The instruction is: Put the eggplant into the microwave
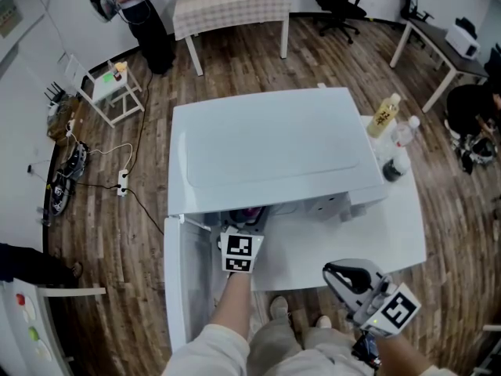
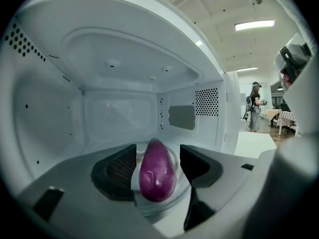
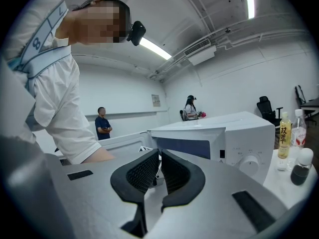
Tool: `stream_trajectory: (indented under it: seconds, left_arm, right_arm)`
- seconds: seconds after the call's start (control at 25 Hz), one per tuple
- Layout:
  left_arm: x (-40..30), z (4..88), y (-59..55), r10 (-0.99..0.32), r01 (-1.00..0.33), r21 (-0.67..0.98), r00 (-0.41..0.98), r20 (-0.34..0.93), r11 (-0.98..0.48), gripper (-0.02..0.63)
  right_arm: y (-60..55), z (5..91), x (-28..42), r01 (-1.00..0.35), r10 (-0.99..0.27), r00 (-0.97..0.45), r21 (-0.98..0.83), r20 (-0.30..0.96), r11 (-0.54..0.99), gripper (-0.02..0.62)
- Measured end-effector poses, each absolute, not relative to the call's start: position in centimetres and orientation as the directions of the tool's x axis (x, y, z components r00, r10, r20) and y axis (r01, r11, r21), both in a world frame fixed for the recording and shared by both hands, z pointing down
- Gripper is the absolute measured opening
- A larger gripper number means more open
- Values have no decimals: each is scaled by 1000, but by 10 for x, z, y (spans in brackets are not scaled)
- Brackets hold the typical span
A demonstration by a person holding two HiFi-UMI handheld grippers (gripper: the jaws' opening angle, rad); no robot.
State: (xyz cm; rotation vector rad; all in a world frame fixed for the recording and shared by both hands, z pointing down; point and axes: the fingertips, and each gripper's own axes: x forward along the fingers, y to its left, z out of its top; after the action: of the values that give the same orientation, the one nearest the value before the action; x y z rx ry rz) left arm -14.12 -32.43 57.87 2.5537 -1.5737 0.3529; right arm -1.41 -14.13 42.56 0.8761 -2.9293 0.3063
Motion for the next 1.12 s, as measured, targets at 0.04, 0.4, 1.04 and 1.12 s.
stream_trajectory:
  seconds: [0.04, 0.4, 1.04, 1.12]
  left_arm:
    - [-141, 578, -324, -863, -891, -17, 434, 258, -454, 265]
    - [-143, 575, -317, -859, -885, 5, 454, 239, -466, 279]
    - [-143, 553, -289, -871, -889, 28, 453, 190, -457, 279]
    - [-142, 548, -284, -872, -888, 27, 456, 178, -458, 279]
  right_arm:
    - [-141, 425, -15, -549, -536, -836, -171, 120, 818, 35]
    - [-139, 425, -16, -547, -533, -837, -169, 120, 820, 35]
    - [-125, 416, -7, -544, -536, -839, -154, 92, 825, 35]
    - [-121, 416, -6, -543, -535, -840, -152, 89, 826, 35]
